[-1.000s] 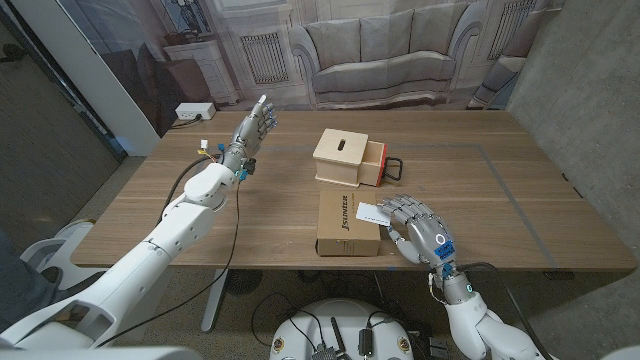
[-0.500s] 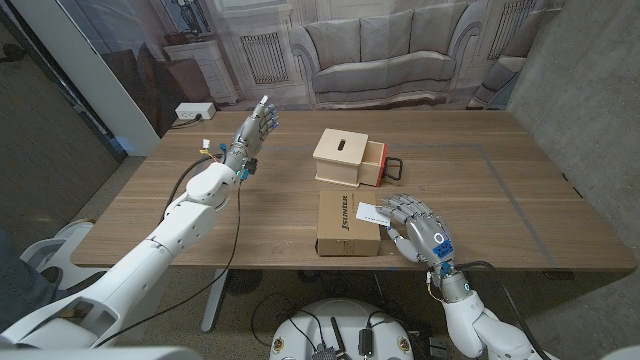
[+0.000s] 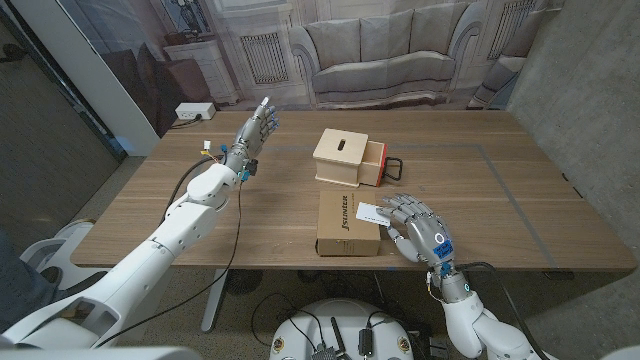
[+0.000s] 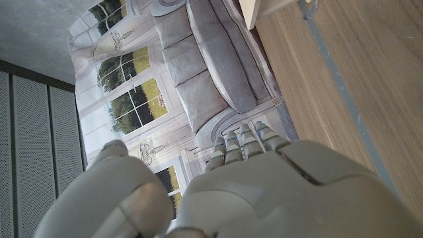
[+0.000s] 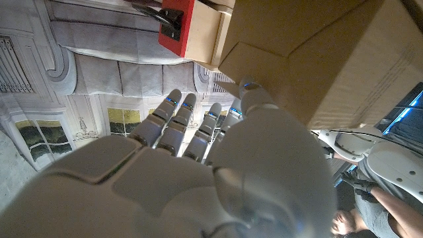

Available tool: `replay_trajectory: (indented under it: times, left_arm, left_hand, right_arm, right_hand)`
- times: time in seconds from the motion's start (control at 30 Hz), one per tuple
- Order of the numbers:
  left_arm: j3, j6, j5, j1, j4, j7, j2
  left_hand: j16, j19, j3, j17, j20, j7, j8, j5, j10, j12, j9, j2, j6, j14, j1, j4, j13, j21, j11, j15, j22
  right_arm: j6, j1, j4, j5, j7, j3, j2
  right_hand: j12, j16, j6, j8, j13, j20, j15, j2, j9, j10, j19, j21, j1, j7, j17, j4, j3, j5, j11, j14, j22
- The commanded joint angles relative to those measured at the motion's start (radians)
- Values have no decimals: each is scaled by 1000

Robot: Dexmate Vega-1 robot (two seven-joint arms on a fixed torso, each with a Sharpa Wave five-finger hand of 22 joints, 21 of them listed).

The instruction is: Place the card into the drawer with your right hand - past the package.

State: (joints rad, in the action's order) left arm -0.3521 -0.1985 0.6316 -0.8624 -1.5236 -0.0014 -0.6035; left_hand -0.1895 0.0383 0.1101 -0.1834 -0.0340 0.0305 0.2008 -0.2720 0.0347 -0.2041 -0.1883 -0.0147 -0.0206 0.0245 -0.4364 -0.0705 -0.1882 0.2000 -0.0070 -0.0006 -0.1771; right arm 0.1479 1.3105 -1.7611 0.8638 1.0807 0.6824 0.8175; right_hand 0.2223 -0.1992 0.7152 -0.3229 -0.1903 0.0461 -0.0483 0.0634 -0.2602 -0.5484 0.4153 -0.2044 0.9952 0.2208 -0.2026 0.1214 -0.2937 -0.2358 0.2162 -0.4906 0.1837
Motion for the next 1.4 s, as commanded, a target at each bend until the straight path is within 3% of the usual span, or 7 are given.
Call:
replay_trajectory:
  times: [0.03,0.17,0.43,0.67,0.8,1.1,1.4]
  left_arm:
    - [6,4,3,-15,-16,10,-9]
    - [9,7,4,-20,-22,14,-14]
    - [13,9,6,-23,-28,15,-19]
    - [8,9,8,-12,-15,3,-14]
    - [4,8,7,-2,-3,-5,-10]
    - [-1,0,13,10,29,-22,1]
    - [0,-12,19,20,55,-36,8]
  left_hand:
    - [-1,9,-2,-3,-14,2,-1,5,3,-2,-2,1,-3,-1,-3,0,-4,-1,-2,-3,-3]
    - [-1,10,-3,-3,-14,2,-1,6,2,-2,-2,2,-3,0,-4,0,-4,-1,-2,-3,-3]
    - [-1,10,-4,-3,-14,2,-1,6,2,-2,-2,2,-3,-1,-4,0,-4,-1,-1,-3,-3]
    - [-1,10,-5,-3,-14,2,-1,6,2,-1,-2,3,-3,-1,-5,0,-4,-1,-2,-3,-3]
    - [-1,10,-6,-3,-13,2,-1,6,2,-2,-2,3,-4,-1,-5,-1,-4,-1,-2,-3,-3]
    - [-1,10,-8,-3,-14,1,-1,7,2,-2,-2,4,-4,-1,-6,-1,-4,0,-1,-2,-3]
    - [-1,10,-9,-3,-13,2,-1,7,4,-2,-2,4,-4,-1,-7,-1,-4,0,-3,-3,-3]
  right_arm:
    - [-20,-11,10,-4,9,7,-5]
    - [-29,-19,17,-2,13,11,-8]
    - [-37,-27,22,2,20,15,-13]
    - [-35,-24,15,1,25,13,-15]
    - [-32,-21,6,2,27,9,-14]
    - [-24,-15,-6,4,30,3,-17]
    - [-20,-18,-1,6,29,4,-23]
  right_hand:
    - [-1,-4,12,-11,-3,113,-153,-1,-8,-8,12,-7,0,0,-3,-3,5,2,0,-12,3]
    - [-1,-4,21,-21,-3,113,-153,0,-14,-11,13,-8,-1,0,-4,-3,7,3,0,-13,4]
    - [0,-4,56,-63,-4,113,-153,4,-43,-29,17,-9,-3,-1,-6,-4,13,5,0,-21,4]
    - [5,-11,88,-108,-5,117,-151,11,-74,-58,29,-13,-14,-1,-9,-12,23,10,1,-47,6]
    - [21,-6,114,-157,-6,121,-154,14,-108,-125,40,-16,-28,0,-5,-18,38,13,-2,-66,8]
    - [20,-9,151,-192,-5,122,-154,34,-127,-142,43,-17,-35,-1,-7,-26,39,15,-2,-85,10]
    - [20,-9,154,-200,-4,122,-156,42,-133,-148,46,-18,-33,-1,-8,-27,38,17,-1,-89,10]
